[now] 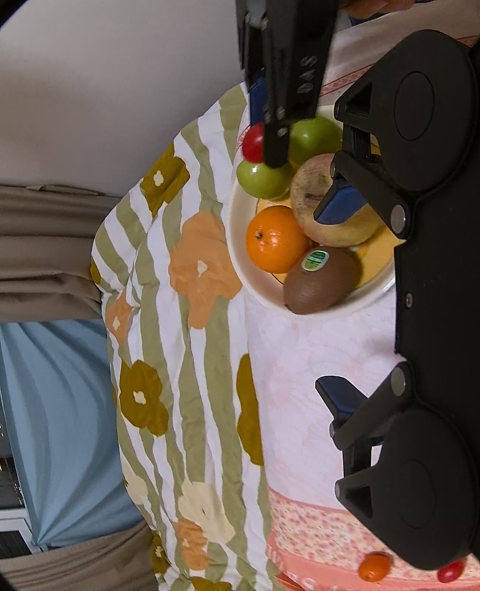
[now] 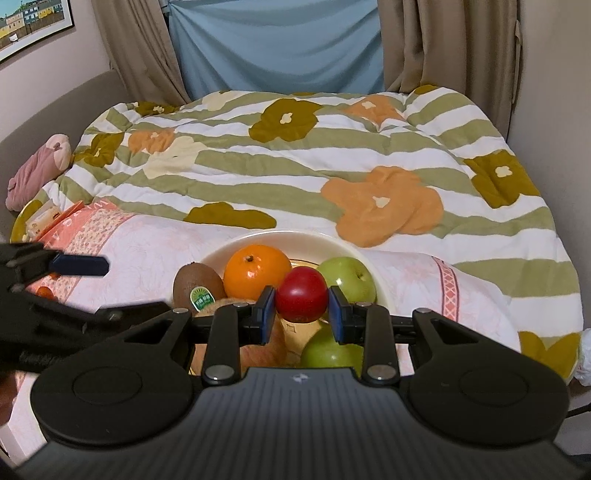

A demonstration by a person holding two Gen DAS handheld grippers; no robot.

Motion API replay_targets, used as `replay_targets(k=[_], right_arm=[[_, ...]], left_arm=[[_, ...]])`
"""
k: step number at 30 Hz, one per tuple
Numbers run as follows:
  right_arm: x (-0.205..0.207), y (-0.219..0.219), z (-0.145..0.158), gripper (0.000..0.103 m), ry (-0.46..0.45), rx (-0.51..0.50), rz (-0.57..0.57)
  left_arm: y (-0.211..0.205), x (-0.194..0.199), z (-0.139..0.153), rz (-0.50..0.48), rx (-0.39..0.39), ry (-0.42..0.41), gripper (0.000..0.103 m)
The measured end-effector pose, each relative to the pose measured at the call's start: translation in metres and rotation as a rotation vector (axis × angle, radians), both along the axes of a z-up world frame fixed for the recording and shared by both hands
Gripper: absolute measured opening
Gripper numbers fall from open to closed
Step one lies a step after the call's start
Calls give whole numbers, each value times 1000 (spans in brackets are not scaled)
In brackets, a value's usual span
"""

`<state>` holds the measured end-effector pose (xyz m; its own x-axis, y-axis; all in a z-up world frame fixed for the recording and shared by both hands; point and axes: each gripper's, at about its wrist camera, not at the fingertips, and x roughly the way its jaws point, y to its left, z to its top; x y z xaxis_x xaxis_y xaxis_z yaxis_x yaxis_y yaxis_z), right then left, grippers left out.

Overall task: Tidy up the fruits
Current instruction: 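Open the left tool releasing the kiwi while the right tool releases the tomato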

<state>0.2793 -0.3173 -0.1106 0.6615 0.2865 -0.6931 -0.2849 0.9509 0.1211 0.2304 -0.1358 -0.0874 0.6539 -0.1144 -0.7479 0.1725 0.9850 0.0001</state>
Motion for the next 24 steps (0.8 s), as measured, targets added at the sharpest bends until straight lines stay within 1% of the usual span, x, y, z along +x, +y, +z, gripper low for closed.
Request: replay_targets(k=[8, 10, 11, 13, 15, 16, 17, 18, 21, 24], right_arm=[[13, 8, -6, 45, 21, 9, 10], [14, 8, -7, 46, 20, 7, 3], [14, 8, -6, 51, 10, 5, -5], [11, 7, -5, 82, 0, 5, -3], [7, 5, -2, 92, -19, 13, -8], [5, 4, 0, 99, -24, 14, -14], [3, 3, 1, 102, -27, 13, -23], [1, 2, 1, 103, -30, 11, -34], [-3, -1, 1, 103, -21, 1, -51], [-9, -3, 6, 103, -27, -13, -65]], left_arm=[[10, -15, 4, 33, 18, -3, 92], [12, -16, 4, 38, 26, -4, 92], [12, -17, 4, 41, 28, -4, 92], [13, -19, 4, 46, 28, -6, 92], [14, -23, 5, 54, 27, -12, 92], [14, -26, 5, 53, 27, -11, 92], [14, -27, 5, 52, 28, -11, 92], [15, -29, 5, 53, 30, -11, 92], [15, -33, 4, 49, 28, -4, 92], [16, -38, 9, 46, 27, -16, 92]])
